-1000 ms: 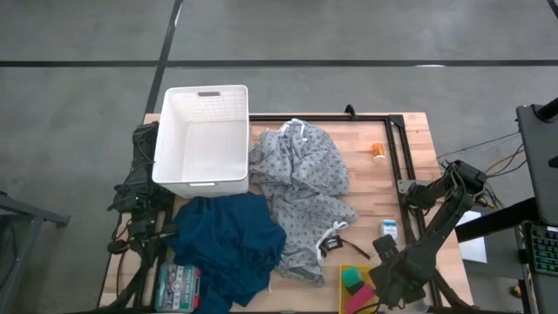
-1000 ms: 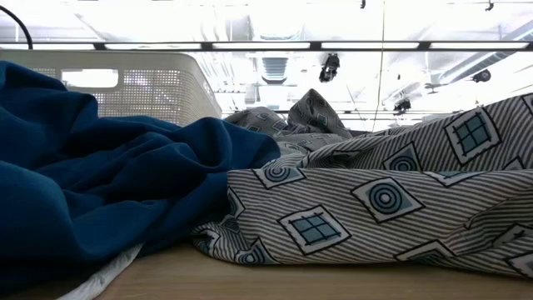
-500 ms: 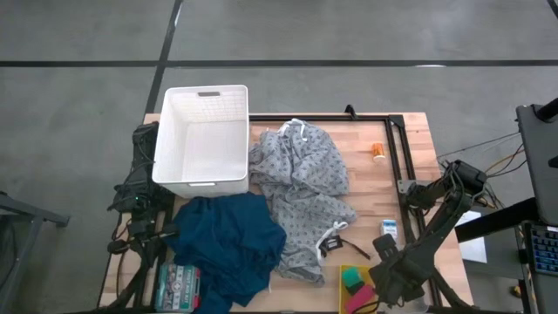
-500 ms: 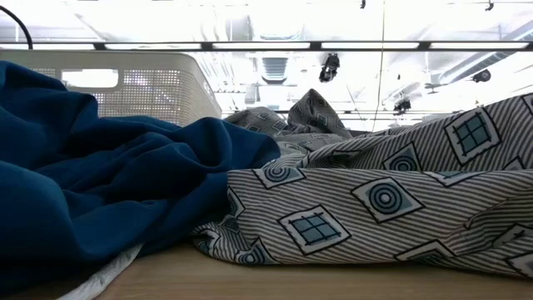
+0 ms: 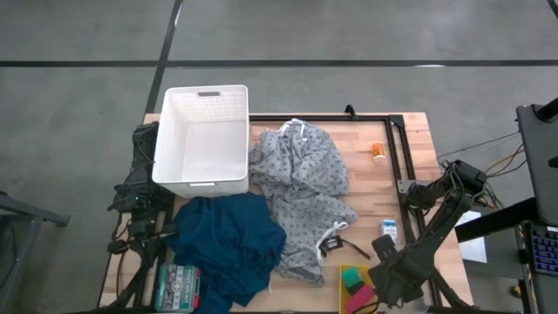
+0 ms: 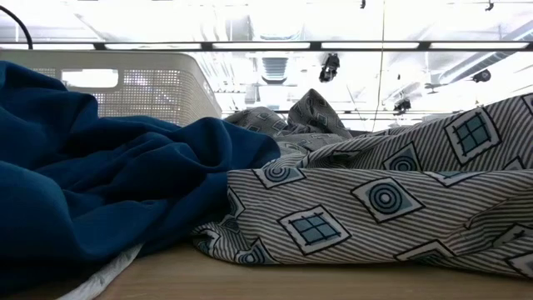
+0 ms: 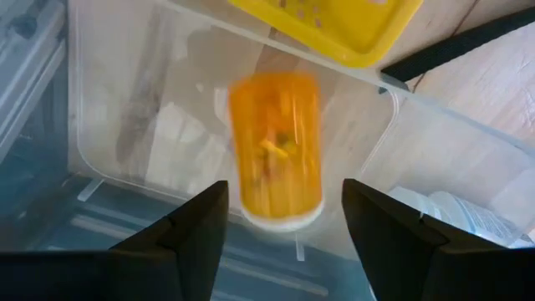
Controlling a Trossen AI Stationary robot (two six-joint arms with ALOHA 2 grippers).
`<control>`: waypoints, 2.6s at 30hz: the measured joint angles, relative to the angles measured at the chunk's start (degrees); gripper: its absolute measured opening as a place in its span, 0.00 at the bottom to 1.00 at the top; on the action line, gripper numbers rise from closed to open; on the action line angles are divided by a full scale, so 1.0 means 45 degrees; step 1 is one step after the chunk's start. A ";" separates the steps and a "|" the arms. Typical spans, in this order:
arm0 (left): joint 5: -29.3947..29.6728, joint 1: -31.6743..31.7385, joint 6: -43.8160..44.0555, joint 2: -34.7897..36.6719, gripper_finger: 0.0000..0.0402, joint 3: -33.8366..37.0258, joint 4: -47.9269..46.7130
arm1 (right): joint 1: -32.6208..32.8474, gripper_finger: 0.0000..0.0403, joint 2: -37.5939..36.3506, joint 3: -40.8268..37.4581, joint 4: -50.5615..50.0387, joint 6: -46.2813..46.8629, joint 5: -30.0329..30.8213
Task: Pick & Place Medicine items
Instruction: Put the top orange pill bottle into the transparent bin, then put the orange pill bottle into the transparent bin
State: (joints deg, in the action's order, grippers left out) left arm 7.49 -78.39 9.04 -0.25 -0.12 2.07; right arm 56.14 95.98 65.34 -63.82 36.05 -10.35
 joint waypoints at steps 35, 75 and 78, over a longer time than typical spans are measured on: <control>-0.0005 -0.0003 0.0000 0.0005 0.12 0.0001 0.0000 | -0.1683 0.88 -0.0321 0.2044 0.0200 -0.0436 0.2113; -0.0001 0.0000 0.0000 0.0005 0.12 0.0001 0.0000 | -1.0690 0.87 -0.0510 0.3473 0.5994 -0.1330 0.4580; -0.0005 -0.0003 0.0000 0.0005 0.12 0.0002 0.0000 | -1.0985 0.87 -0.0510 0.3473 0.6523 -0.2425 0.3944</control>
State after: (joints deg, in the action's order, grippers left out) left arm 7.46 -78.40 9.04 -0.23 -0.11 2.07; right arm 6.71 93.69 80.97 -34.46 25.14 7.40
